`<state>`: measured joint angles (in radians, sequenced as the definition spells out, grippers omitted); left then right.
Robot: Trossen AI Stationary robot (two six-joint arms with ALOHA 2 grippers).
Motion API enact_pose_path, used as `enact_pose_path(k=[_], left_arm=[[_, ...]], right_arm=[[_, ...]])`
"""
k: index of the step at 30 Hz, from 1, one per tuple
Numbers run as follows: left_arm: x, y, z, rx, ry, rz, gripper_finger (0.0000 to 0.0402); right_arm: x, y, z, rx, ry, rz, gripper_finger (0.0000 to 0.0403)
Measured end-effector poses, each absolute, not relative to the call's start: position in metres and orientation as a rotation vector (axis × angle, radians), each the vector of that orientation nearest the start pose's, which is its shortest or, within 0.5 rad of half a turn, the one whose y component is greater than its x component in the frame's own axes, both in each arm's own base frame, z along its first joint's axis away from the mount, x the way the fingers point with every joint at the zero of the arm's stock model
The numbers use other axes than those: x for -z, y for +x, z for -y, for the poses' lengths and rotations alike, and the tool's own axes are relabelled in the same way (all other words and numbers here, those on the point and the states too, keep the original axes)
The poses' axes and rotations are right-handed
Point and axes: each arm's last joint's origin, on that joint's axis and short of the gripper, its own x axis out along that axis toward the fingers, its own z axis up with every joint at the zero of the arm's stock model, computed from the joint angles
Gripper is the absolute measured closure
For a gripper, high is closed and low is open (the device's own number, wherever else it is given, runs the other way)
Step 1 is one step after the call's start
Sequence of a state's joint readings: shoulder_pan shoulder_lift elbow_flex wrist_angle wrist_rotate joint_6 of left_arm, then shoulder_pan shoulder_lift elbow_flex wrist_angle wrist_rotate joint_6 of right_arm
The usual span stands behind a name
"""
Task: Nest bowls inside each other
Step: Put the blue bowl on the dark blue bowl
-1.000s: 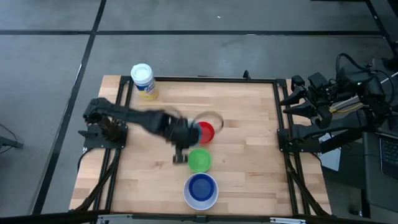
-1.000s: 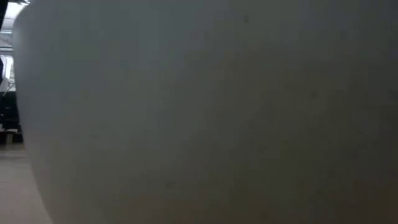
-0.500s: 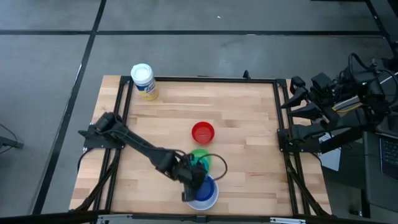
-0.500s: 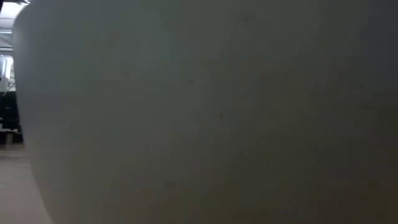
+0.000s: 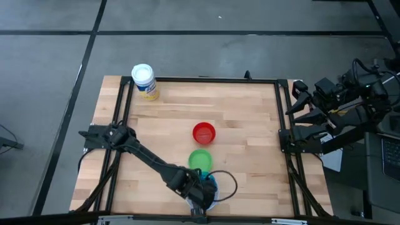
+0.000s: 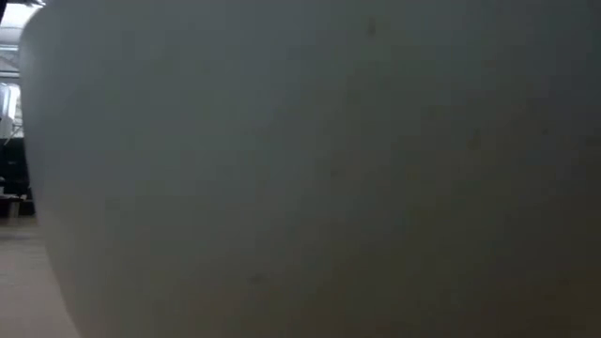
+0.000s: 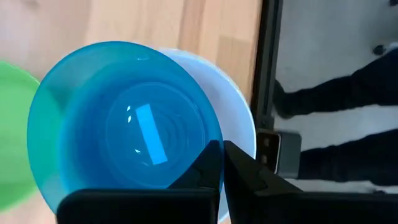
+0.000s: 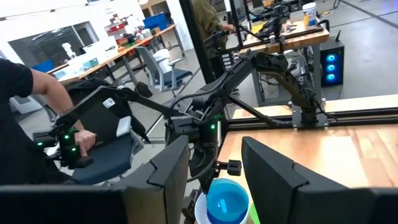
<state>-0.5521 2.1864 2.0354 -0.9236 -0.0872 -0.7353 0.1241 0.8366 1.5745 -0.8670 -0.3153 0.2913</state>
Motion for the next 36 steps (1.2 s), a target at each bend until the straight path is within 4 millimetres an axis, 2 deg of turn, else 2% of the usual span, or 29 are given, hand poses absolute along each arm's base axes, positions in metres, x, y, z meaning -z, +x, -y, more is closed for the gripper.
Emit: enact_pose_path(k=[4,9,17,21,23,25,28,31,36], left_arm=[[-0.244,0.400,0.255,0.028,-0.323,-1.135,0.0400],[-0.235,0.404,0.258,0.055,-0.268,-1.123,0.0387],[-0.232,0.411,0.254,0.051,-0.302,-1.113,0.0282],[-0.253,0.413,0.245,0.013,-0.235,-1.023,0.0255],[-0.260,0.414,0.241,-0.019,-0.220,-0.998,0.0255],[-0.251,0.415,0.240,0.029,-0.220,-1.057,0.0265],[-0.241,0.415,0.247,0.088,-0.197,-1.081,0.0300],[-0.252,0.413,0.255,0.135,-0.233,-1.030,0.0332],[-0.247,0.410,0.264,0.166,-0.235,-1.052,0.0345]], right_arm=[[-0.497,0.074,-0.020,-0.438,0.300,-0.191,0.0249],[-0.497,0.072,-0.021,-0.458,0.306,-0.193,0.0249],[-0.497,0.071,-0.025,-0.492,0.322,-0.205,0.0249],[-0.497,0.071,-0.026,-0.498,0.323,-0.207,0.0249],[-0.497,0.071,-0.027,-0.497,0.322,-0.206,0.0249],[-0.497,0.071,-0.027,-0.494,0.322,-0.206,0.0249],[-0.497,0.070,-0.028,-0.497,0.326,-0.208,0.0249],[-0.497,0.070,-0.028,-0.488,0.332,-0.209,0.0249],[-0.497,0.071,-0.028,-0.462,0.319,-0.201,0.0249]])
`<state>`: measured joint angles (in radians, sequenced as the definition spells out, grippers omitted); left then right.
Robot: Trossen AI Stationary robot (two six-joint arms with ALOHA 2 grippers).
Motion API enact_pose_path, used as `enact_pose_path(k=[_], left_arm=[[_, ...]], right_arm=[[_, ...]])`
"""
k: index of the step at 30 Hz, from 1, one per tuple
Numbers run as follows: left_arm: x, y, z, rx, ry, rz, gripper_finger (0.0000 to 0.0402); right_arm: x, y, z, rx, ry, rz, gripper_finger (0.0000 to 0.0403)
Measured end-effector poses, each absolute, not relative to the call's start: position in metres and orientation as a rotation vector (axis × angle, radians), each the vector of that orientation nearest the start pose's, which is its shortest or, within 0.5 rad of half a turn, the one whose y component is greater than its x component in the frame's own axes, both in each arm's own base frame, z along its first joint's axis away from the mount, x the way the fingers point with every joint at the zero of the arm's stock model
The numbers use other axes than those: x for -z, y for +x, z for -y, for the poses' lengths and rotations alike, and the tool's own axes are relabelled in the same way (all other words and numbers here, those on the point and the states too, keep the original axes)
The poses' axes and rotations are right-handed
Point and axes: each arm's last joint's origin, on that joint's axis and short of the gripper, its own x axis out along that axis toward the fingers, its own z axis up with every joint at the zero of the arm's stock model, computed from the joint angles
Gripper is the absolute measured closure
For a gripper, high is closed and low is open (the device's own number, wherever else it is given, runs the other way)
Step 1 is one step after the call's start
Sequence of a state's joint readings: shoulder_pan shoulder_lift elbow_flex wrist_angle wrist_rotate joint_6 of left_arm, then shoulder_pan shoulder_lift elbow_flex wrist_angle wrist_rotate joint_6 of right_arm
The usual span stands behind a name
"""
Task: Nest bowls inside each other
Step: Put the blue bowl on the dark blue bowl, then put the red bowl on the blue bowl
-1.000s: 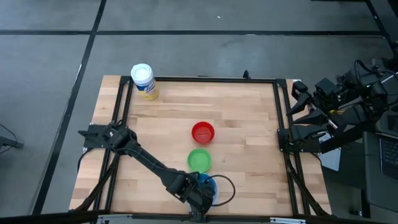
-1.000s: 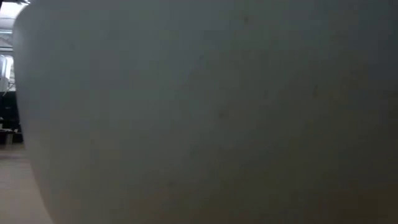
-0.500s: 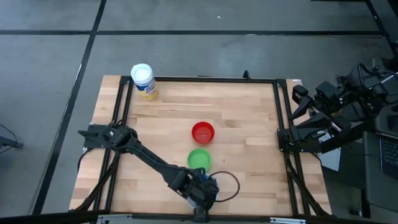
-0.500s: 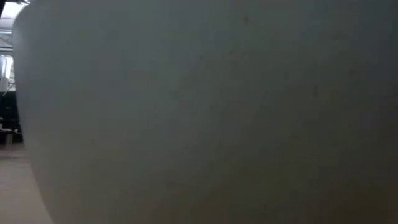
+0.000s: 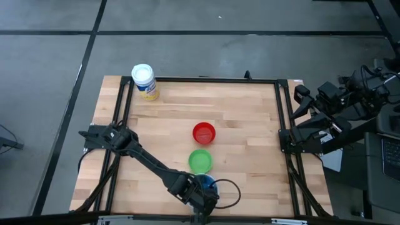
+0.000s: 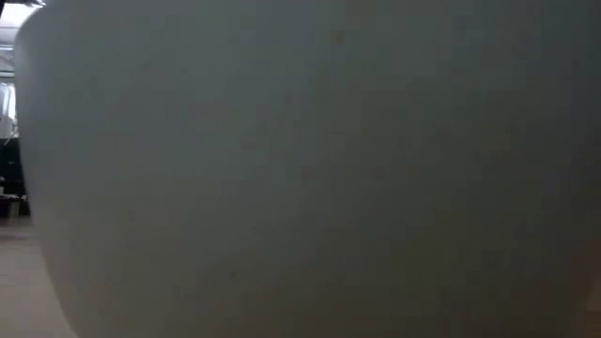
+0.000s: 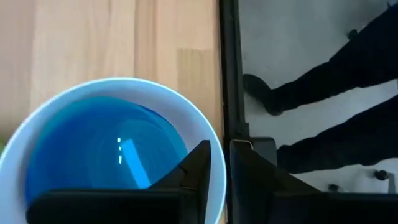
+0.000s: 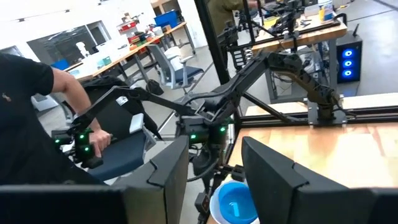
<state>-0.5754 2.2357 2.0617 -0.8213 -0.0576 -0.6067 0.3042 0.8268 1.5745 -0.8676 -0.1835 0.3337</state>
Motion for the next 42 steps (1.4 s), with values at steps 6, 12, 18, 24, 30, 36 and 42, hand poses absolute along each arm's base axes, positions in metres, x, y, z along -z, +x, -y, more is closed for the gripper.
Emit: enact_pose_path(k=[6,12,18,24,30,36,42], left_arm=[[-0.220,0.408,0.265,0.199,-0.238,-1.139,0.0346],[-0.226,0.413,0.267,0.218,-0.235,-1.055,0.0363],[-0.220,0.420,0.263,0.190,-0.237,-1.035,0.0385],[-0.262,0.423,0.227,-0.030,-0.159,-0.864,0.0395],[-0.254,0.450,0.141,-0.047,-0.145,-1.007,0.0368],[-0.255,0.450,0.083,0.336,-0.083,-1.160,0.0327],[-0.254,0.441,0.032,0.321,-0.021,-1.276,0.0318]], right_arm=[[-0.497,0.071,-0.027,-0.447,0.314,-0.197,0.0249],[-0.497,0.071,-0.027,-0.443,0.320,-0.198,0.0250],[-0.497,0.071,-0.027,-0.443,0.322,-0.198,0.0250],[-0.497,0.071,-0.028,-0.451,0.323,-0.200,0.0250],[-0.496,0.074,-0.028,-0.450,0.313,-0.206,0.0250],[-0.496,0.075,-0.029,-0.448,0.333,-0.212,0.0250],[-0.496,0.076,-0.029,-0.434,0.329,-0.212,0.0250]])
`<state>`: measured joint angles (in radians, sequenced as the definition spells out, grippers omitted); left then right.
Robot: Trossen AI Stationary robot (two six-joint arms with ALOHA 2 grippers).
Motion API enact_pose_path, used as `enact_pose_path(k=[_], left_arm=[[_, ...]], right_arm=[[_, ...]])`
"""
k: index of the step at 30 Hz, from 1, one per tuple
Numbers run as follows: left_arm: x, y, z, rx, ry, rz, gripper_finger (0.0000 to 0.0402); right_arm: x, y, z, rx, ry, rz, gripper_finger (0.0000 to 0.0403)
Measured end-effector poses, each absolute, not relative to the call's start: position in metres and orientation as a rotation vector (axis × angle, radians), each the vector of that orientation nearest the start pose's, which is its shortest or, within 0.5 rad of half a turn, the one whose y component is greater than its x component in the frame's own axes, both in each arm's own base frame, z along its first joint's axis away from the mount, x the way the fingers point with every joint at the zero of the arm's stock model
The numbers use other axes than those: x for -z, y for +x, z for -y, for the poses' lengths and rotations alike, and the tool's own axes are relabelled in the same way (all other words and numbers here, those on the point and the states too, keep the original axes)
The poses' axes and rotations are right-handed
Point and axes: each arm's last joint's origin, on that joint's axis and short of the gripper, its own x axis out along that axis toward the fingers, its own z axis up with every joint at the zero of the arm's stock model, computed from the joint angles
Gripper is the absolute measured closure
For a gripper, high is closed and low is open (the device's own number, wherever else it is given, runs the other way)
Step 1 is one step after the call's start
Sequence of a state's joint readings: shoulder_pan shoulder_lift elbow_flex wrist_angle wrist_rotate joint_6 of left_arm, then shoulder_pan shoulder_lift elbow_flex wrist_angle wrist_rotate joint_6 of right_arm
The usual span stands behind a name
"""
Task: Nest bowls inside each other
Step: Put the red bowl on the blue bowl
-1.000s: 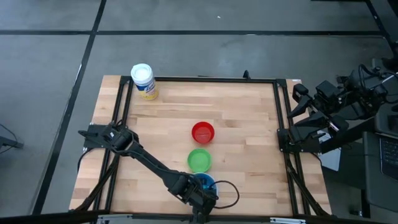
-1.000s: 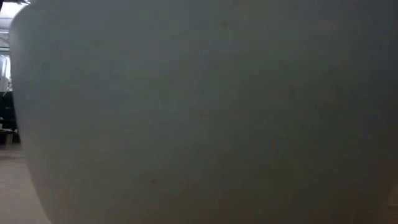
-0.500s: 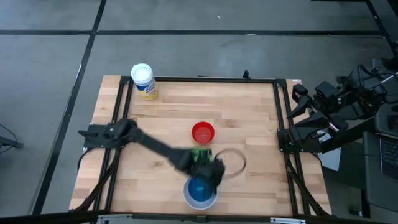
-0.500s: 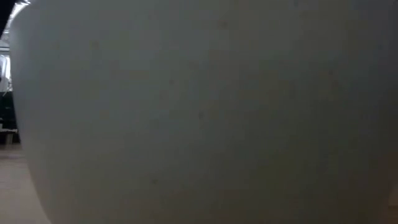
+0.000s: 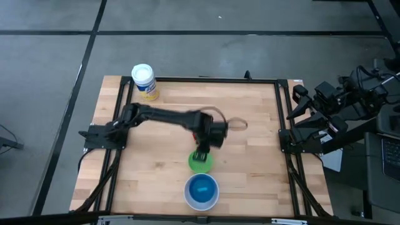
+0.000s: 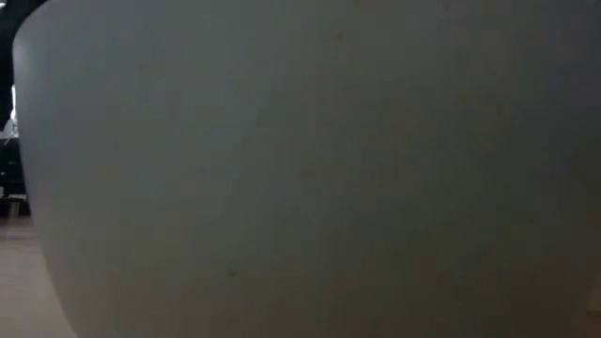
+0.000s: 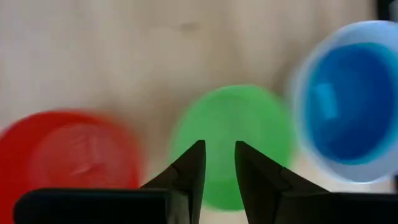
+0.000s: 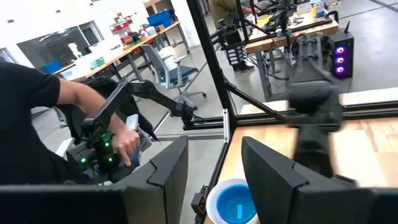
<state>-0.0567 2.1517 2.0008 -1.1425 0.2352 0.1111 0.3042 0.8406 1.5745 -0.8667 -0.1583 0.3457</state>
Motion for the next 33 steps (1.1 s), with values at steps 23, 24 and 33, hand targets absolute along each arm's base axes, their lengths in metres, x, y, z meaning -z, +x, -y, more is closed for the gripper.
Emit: enact_pose_path(k=[23,24,33], left_arm=[[-0.215,0.466,-0.020,0.177,-0.312,-1.261,0.0274],[-0.212,0.467,-0.019,0.164,-0.319,-1.265,0.0274],[-0.186,0.475,-0.020,0.098,-0.349,-1.309,0.0278]], right_arm=[[-0.496,0.078,-0.029,-0.410,0.291,-0.205,0.0250],[-0.496,0.078,-0.029,-0.410,0.289,-0.205,0.0250],[-0.496,0.078,-0.029,-0.419,0.293,-0.207,0.0250]])
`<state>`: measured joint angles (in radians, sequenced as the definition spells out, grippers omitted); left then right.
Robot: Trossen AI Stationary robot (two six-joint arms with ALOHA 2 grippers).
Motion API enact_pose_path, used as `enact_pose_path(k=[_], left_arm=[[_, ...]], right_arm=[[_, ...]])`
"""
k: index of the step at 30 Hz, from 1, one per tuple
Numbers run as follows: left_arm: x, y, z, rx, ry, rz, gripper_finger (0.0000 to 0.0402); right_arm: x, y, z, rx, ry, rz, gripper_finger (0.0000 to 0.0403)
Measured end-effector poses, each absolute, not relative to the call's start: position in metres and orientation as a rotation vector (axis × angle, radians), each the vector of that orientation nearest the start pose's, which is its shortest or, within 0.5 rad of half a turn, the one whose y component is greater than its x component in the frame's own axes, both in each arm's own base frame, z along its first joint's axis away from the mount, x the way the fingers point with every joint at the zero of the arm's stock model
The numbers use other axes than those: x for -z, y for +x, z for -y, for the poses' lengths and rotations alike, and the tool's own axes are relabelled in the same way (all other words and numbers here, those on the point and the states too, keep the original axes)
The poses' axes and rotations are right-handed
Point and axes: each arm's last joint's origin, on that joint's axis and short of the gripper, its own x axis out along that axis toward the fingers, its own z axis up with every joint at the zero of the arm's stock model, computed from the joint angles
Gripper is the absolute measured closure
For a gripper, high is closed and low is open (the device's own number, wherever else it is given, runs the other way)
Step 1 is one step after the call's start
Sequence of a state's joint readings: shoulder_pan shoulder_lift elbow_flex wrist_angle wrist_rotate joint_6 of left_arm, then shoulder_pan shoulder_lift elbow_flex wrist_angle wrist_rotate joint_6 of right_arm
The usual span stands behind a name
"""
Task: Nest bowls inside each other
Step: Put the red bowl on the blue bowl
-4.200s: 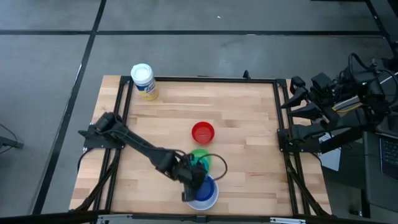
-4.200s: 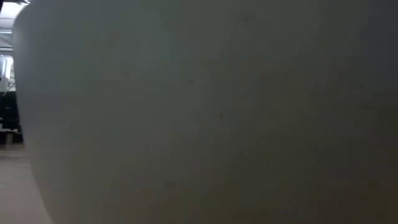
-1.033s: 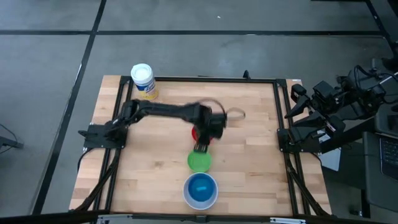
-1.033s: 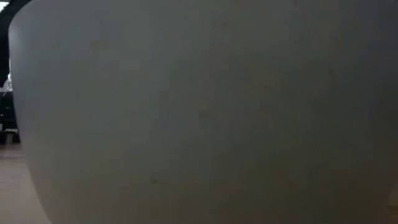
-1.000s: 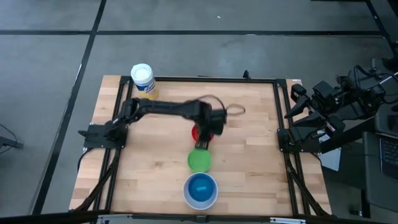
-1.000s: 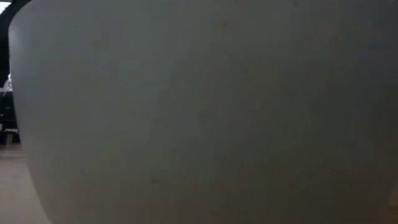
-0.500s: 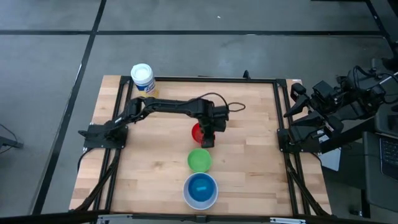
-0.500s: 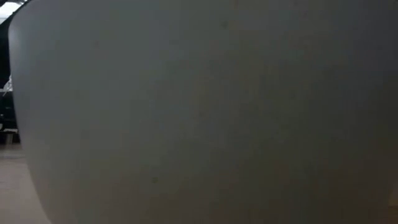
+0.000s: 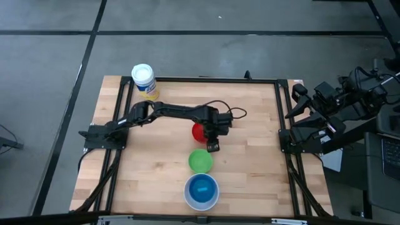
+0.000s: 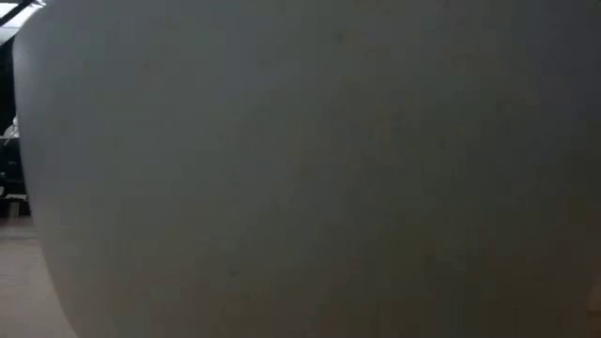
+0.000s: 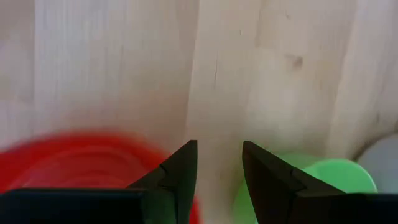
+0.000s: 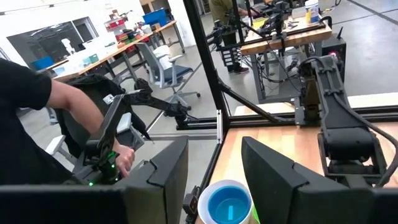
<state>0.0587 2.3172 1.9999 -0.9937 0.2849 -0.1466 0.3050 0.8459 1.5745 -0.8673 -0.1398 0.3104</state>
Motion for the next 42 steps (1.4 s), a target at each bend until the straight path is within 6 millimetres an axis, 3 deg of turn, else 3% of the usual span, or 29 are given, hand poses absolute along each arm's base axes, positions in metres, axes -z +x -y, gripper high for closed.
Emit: enact_pose_path(k=[10,33,42], left_arm=[[-0.214,0.471,-0.008,-0.013,-0.280,-1.234,0.0278],[-0.210,0.460,-0.013,-0.185,-0.263,-1.341,0.0278],[-0.176,0.466,-0.015,-0.183,-0.288,-1.427,0.0278]], right_arm=[[-0.496,0.078,-0.029,-0.428,0.300,-0.211,0.0249],[-0.496,0.078,-0.029,-0.429,0.298,-0.210,0.0249],[-0.496,0.078,-0.031,-0.445,0.311,-0.216,0.0249]])
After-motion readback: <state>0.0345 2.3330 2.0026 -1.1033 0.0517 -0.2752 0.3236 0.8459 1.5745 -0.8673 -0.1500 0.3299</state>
